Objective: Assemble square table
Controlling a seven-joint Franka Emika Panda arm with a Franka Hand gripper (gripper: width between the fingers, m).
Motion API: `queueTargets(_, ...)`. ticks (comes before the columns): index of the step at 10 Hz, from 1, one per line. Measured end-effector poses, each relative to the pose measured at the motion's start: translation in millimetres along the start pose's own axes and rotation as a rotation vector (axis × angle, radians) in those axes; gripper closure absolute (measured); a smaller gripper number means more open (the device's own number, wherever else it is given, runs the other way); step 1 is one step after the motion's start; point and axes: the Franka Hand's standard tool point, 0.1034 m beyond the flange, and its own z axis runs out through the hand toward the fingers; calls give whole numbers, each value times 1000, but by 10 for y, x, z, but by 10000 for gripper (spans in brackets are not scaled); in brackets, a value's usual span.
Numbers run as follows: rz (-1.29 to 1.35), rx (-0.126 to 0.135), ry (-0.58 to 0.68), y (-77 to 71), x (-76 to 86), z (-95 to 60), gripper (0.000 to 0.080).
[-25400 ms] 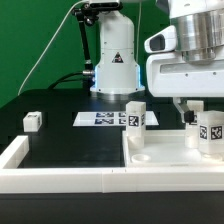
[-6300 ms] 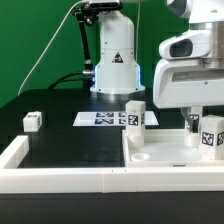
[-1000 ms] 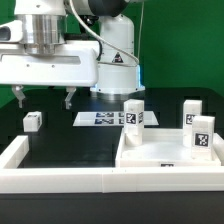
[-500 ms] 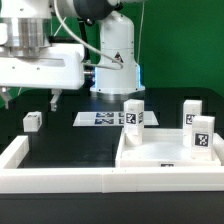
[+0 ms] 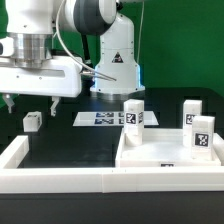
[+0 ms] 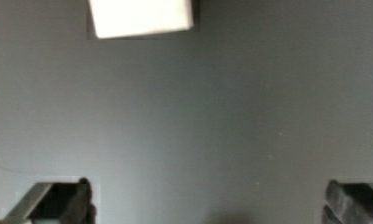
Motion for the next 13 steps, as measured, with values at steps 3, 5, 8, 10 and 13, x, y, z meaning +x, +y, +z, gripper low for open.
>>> queueTargets(3,-1,40,-68,-107,-28,26,150)
queueTargets(5,-8,72,-200,-93,-44,104,150)
queueTargets(8,-2,51,-352,-10,-169,234,150)
queueTargets(10,12,86,-476,27,-267,204,150)
queueTargets(13,12,113,-618,-2,-264,239,150)
